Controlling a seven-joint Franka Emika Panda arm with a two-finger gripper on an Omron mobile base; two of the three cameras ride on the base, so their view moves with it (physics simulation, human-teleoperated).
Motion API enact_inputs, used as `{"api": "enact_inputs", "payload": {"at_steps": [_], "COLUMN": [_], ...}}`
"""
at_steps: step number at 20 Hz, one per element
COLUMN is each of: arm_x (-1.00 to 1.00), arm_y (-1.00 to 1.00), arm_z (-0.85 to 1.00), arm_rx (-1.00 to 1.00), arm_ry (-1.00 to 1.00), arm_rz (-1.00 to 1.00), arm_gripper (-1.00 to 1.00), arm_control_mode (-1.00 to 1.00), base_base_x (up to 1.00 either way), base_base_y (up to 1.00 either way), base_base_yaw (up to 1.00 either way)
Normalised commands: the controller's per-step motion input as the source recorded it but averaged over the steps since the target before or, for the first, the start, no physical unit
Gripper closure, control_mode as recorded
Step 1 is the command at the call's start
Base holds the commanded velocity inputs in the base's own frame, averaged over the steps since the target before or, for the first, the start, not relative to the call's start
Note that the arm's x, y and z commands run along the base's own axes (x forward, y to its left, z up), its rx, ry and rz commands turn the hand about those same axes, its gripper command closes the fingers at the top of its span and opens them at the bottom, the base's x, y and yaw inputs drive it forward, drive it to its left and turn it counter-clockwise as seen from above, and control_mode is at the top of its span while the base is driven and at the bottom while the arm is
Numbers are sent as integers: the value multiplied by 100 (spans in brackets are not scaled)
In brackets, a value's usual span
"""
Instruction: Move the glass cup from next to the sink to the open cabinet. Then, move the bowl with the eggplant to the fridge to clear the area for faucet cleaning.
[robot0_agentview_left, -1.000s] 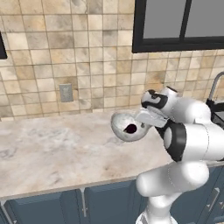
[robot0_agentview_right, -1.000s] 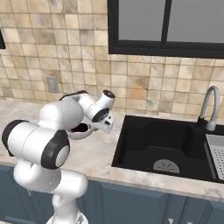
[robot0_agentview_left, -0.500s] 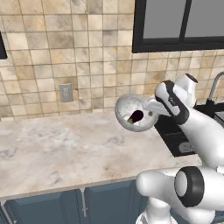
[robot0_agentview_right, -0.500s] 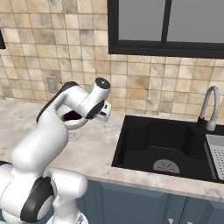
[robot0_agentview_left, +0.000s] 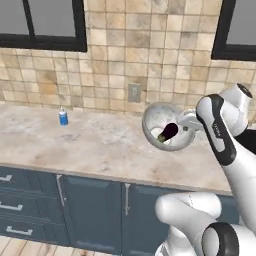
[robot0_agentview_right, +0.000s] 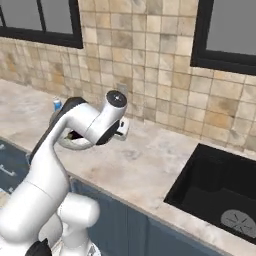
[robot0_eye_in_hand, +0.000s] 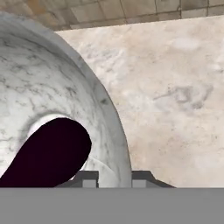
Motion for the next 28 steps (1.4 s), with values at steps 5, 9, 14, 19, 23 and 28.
{"api": "enact_inputs", "payload": {"at_steps": [5, 9, 14, 19, 23, 28], "arm_x": [0, 0, 0, 0, 0, 0], "arm_y": [0, 0, 0, 0, 0, 0], "arm_z": [0, 0, 0, 0, 0, 0], "arm_rx": [0, 0, 0, 0, 0, 0], "arm_ry": [0, 0, 0, 0, 0, 0], "arm_rz": [0, 0, 0, 0, 0, 0], "arm_gripper": [100, 100, 100, 100, 100, 100], "arm_control_mode": [100, 100, 100, 100, 100, 100], "base_base_x": [0, 0, 0, -33, -11, 30], "base_base_y": [7, 8, 8, 29, 57, 100], "base_base_yaw": [96, 97, 98, 66, 11, 19]}}
